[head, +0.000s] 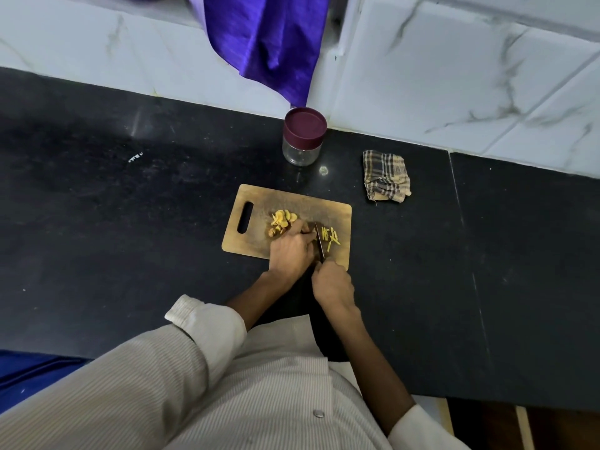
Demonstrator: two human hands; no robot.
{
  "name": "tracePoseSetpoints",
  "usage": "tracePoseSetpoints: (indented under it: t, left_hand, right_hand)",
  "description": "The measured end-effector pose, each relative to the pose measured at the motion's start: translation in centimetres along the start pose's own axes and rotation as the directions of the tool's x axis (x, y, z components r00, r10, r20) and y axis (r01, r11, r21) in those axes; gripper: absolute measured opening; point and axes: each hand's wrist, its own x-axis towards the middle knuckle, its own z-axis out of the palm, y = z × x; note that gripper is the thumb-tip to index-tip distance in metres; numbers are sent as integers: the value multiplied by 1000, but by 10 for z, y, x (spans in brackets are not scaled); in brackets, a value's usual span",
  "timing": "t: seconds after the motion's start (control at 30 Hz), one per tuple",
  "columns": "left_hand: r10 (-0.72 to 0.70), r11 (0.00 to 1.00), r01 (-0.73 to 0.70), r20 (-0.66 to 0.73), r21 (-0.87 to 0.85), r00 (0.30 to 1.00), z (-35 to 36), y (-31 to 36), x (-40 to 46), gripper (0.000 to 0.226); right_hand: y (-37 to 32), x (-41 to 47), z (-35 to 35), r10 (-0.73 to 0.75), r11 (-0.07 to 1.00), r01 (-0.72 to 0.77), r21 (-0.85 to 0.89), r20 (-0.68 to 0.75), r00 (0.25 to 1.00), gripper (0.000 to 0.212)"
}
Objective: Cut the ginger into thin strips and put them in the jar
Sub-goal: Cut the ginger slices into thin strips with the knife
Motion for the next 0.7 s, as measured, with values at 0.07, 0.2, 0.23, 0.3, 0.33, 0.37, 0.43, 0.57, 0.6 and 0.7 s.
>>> tracePoseSetpoints:
  t: [0.07, 0.2, 0.23, 0.3, 0.33, 0.37, 0.43, 0.57, 0.6, 0.7]
  left_hand:
    - [8, 1000, -8, -5, -2, 1000, -1, 0, 0, 26]
    - [11, 1000, -11, -9, -3, 1000, -1, 0, 0, 28]
    - [8, 1000, -8, -12, -1, 1000, -1, 0, -1, 29]
    - [7, 1000, -7, -20, 0, 1000, -1, 0, -1, 29]
    - [8, 1000, -8, -23, -4, 1000, 0, -1, -1, 28]
    - [12, 1000, -12, -25, -5, 1000, 0, -1, -1, 28]
    - [21, 1000, -21, -29, 3, 999, 1, -1, -1, 27]
    - [13, 1000, -13, -44, -7, 999, 3, -3, -2, 27]
    - [15, 1000, -15, -44, -11, 999, 4, -3, -2, 26]
    - [23, 1000, -24, -48, -10, 999, 5, -3, -2, 26]
  right_hand:
    - [-3, -3, 4, 15, 1000, -15, 5, -17, 1000, 32]
    - [-4, -5, 6, 33, 998, -32, 49, -21, 999, 33]
    - [-4, -5, 6, 36, 997, -35, 63, -16, 999, 33]
    - [-4, -5, 6, 40, 995, -39, 90, -8, 999, 33]
    - [-3, -5, 6, 38, 994, -37, 106, -5, 999, 32]
    - [-2, -5, 5, 34, 993, -34, 116, -4, 999, 32]
    - [0, -4, 2, 24, 992, -21, 125, -16, 1000, 33]
    - [5, -2, -7, 15, 990, -8, 140, -50, 999, 36]
    - [6, -2, -9, 16, 990, -10, 143, -42, 999, 36]
    - [10, -1, -11, 2, 992, -3, 127, 4, 1000, 35]
